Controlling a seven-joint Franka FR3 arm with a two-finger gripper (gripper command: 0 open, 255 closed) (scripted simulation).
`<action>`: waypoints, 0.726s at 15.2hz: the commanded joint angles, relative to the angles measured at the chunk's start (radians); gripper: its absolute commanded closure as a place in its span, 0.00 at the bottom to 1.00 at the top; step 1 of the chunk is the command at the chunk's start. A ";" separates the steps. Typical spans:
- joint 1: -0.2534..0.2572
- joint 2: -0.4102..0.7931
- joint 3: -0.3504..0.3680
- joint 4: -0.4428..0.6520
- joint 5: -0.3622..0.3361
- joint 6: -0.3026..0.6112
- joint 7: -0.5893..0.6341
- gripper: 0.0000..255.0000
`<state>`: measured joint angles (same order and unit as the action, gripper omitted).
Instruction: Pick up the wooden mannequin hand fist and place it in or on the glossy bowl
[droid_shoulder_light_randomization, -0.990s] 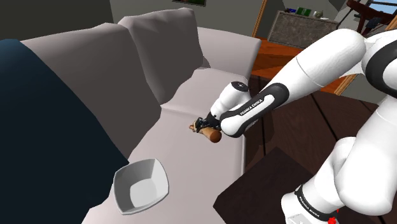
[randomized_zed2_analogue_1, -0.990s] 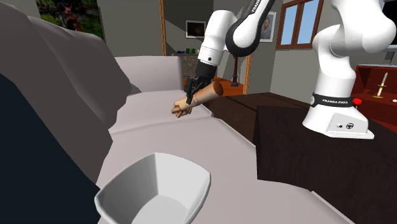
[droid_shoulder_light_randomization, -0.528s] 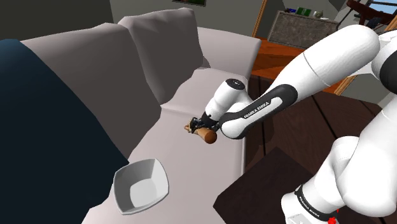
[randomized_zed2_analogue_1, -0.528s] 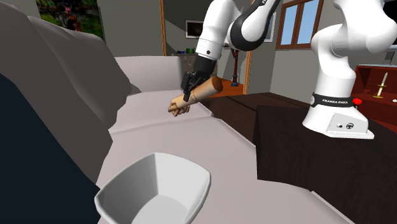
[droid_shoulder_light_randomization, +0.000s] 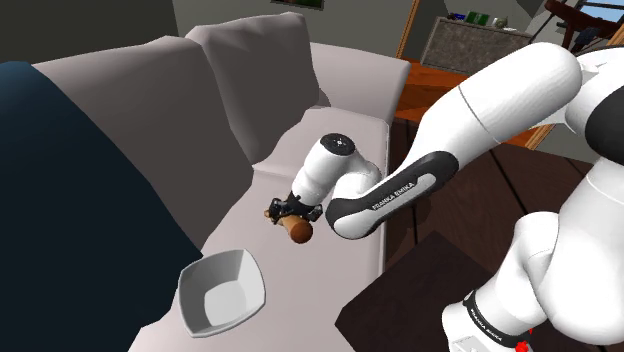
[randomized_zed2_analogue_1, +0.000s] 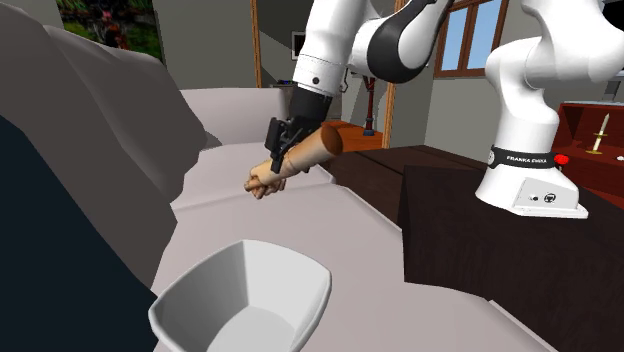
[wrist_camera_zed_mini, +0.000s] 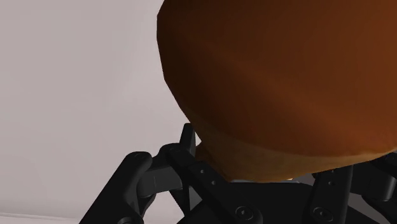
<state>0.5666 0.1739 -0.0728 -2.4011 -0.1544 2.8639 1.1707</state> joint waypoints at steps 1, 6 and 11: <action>0.044 0.030 0.001 0.046 -0.031 -0.019 0.075 1.00; 0.139 0.106 0.007 0.172 -0.073 -0.081 0.211 1.00; 0.221 0.197 0.017 0.324 -0.093 -0.155 0.313 1.00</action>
<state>0.7754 0.3502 -0.0571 -2.1066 -0.2446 2.7180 1.4669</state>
